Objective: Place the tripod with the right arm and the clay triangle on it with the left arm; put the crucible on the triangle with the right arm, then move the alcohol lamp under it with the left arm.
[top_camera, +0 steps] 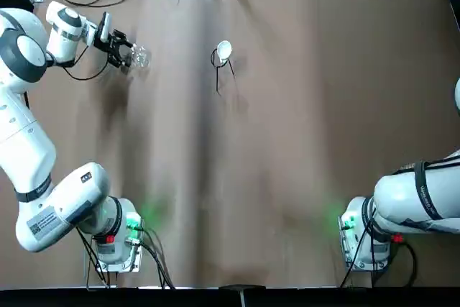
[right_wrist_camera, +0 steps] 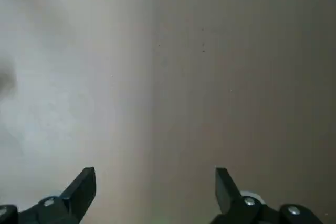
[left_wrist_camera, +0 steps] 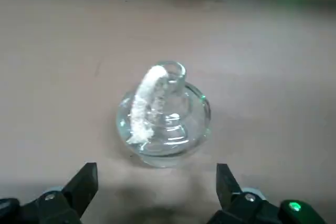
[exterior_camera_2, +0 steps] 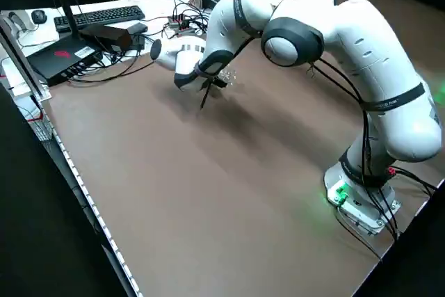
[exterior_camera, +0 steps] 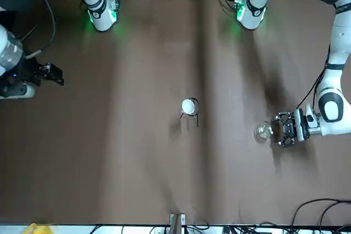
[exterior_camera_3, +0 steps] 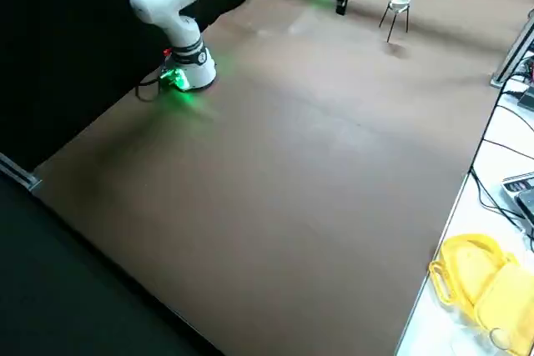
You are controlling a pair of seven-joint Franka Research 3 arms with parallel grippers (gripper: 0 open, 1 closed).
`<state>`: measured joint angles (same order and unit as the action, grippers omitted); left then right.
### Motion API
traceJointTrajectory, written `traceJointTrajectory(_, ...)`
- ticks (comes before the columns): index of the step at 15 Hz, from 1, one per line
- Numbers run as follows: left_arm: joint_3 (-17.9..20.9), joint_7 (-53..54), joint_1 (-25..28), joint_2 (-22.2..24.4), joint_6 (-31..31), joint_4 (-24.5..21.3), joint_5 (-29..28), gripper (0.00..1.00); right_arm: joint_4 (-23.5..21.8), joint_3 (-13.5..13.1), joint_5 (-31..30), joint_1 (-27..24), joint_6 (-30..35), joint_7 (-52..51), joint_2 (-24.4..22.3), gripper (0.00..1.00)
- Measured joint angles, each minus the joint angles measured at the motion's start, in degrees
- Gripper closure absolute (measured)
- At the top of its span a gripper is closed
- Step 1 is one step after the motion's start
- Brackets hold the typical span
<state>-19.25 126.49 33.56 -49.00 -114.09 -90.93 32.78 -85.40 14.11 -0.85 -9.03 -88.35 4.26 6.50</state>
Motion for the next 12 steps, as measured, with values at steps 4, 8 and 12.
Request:
traceJointTrajectory(4,0.0,2.9,-0.3,-3.0,0.2,-0.1,5.9,0.00,0.0,-0.1,0.2,-1.1,-0.1,0.0,-0.1,0.00)
traceJointTrajectory(8,-0.1,5.0,-1.1,-4.0,0.2,-0.1,11.3,0.00,0.0,-11.1,0.2,9.4,0.0,0.0,-0.5,0.00)
traceJointTrajectory(12,-0.1,8.0,-1.9,-4.7,0.3,-0.1,14.6,0.01,-0.9,-14.0,0.4,12.3,0.1,1.0,-1.7,0.00)
